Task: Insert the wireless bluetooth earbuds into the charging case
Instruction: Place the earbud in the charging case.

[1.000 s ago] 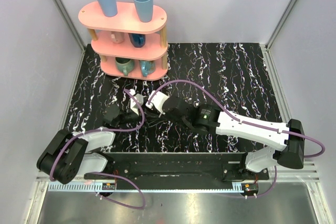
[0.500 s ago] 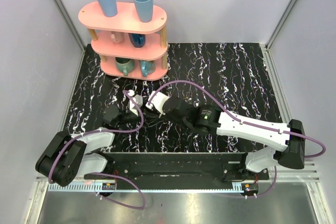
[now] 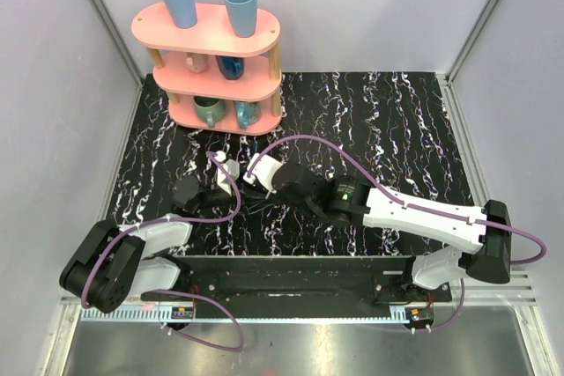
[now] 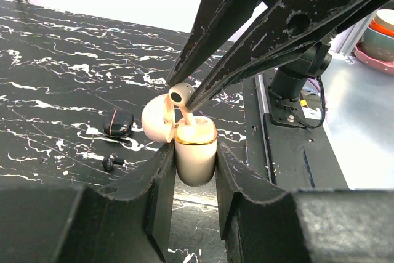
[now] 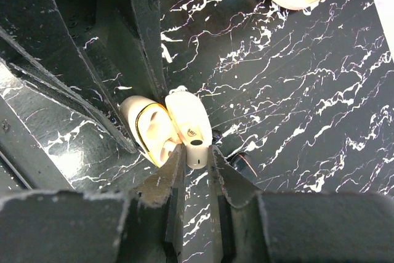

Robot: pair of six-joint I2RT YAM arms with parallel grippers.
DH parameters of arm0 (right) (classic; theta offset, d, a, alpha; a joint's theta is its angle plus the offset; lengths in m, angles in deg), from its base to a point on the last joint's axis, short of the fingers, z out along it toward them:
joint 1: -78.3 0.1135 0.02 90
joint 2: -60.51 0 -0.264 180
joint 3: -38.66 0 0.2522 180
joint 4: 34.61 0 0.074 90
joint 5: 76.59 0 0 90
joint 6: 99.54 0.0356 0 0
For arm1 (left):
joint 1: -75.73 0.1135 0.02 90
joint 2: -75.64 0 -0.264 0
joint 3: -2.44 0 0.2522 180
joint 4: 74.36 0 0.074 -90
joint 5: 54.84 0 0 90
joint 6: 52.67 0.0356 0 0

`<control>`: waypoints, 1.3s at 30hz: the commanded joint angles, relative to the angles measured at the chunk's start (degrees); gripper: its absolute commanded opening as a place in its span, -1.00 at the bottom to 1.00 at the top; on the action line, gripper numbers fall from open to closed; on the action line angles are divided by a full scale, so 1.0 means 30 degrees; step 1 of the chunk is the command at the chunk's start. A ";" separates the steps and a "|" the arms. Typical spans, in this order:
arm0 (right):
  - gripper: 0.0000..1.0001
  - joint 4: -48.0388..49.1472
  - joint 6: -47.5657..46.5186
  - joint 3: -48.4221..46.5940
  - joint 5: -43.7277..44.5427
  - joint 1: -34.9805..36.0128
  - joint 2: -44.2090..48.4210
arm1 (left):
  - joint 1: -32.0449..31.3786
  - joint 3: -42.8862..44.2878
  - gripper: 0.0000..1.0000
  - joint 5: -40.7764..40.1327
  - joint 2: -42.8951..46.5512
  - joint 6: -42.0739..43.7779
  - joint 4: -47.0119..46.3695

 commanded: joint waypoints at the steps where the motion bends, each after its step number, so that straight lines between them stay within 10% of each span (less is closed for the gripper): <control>1: -0.58 -0.0093 0.0010 -0.0735 -0.0289 0.0296 0.0108 | -0.0087 0.0776 -1.00 0.1267 0.0524 0.0172 -0.4126; 39: -0.55 -0.1588 -0.0839 -0.1614 -0.0172 0.0765 0.0463 | -0.0087 0.1860 -1.00 0.2881 0.2077 0.3132 0.0533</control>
